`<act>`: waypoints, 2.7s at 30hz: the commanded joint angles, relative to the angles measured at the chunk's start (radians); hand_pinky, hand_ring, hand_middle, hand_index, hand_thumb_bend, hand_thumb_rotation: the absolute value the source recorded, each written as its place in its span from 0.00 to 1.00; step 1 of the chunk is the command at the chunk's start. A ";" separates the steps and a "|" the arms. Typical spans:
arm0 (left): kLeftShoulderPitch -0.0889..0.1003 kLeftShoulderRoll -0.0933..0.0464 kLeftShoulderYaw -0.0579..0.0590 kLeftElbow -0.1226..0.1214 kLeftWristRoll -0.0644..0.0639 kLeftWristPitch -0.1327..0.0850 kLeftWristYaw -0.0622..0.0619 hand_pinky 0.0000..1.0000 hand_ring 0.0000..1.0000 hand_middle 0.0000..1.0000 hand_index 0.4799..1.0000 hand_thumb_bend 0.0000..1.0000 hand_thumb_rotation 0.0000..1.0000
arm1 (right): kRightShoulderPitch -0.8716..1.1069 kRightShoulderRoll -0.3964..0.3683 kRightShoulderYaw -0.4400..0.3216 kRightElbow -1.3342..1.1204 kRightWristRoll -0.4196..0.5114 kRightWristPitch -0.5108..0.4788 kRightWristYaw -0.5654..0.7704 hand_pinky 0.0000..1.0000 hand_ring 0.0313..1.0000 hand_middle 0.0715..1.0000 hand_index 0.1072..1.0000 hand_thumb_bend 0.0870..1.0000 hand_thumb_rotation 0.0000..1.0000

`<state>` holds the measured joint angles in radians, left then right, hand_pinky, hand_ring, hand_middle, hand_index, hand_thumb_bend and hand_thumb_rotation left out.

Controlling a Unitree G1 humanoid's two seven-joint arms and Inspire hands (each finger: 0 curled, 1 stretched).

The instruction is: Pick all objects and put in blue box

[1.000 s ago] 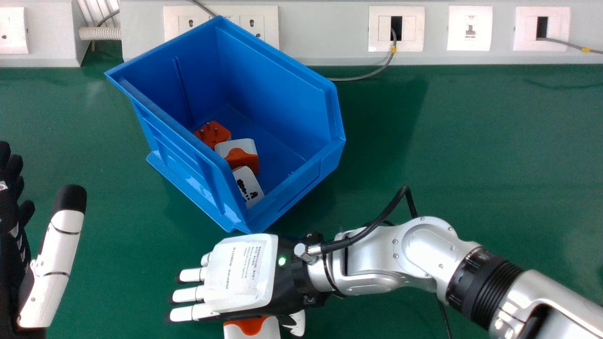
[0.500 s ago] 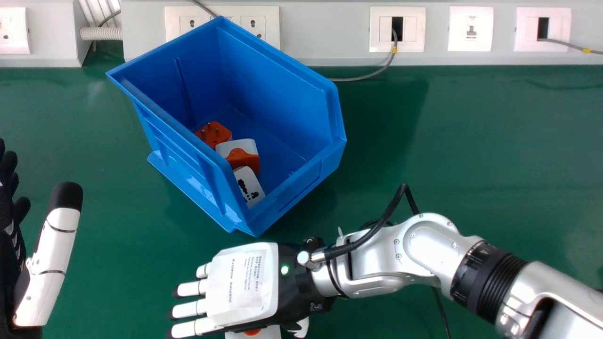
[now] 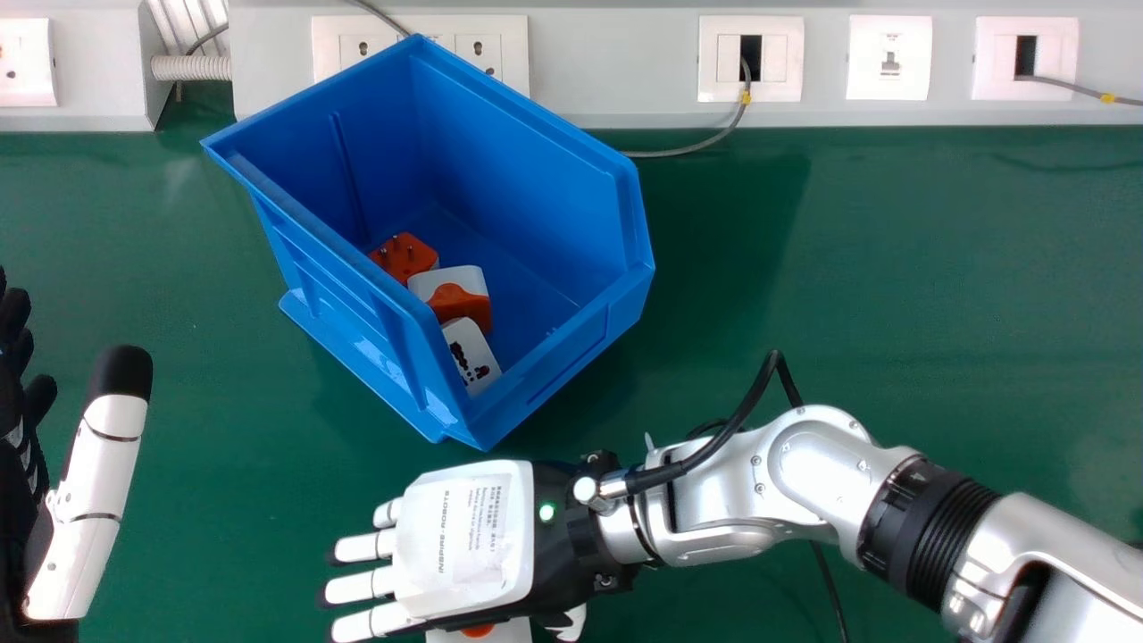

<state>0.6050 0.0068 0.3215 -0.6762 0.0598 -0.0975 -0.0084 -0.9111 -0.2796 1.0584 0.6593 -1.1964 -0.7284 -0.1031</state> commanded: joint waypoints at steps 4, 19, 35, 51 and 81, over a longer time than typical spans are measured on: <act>0.005 -0.003 0.006 -0.024 -0.001 -0.015 0.008 0.96 1.00 1.00 1.00 0.67 0.85 | 0.060 -0.010 0.069 0.035 -0.067 0.019 0.008 0.88 0.99 0.99 0.93 0.53 0.05; -0.001 0.004 0.007 -0.017 0.013 -0.017 0.007 0.96 1.00 1.00 1.00 0.67 0.85 | 0.085 -0.008 0.058 0.037 -0.011 -0.009 0.002 0.84 0.95 0.96 0.88 0.56 0.05; -0.008 0.005 0.005 -0.016 0.016 -0.016 0.008 0.96 1.00 1.00 1.00 0.67 0.85 | 0.095 -0.011 0.057 0.045 -0.003 0.006 0.024 0.84 0.95 0.95 0.87 0.56 0.04; -0.023 0.010 0.006 -0.013 0.032 -0.009 0.014 0.95 1.00 1.00 1.00 0.66 0.85 | 0.093 0.007 0.054 0.120 0.047 -0.061 -0.022 0.75 0.88 0.86 0.78 0.55 0.01; -0.034 0.011 0.017 -0.003 0.029 -0.016 0.022 0.95 1.00 1.00 1.00 0.68 0.86 | 0.099 0.026 0.029 0.186 0.083 -0.104 -0.113 0.06 0.07 0.10 0.42 0.47 0.10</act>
<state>0.5675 0.0137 0.3305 -0.6739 0.0796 -0.0952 0.0066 -0.8805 -0.2749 1.0308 0.8258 -1.0740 -0.7906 -0.2420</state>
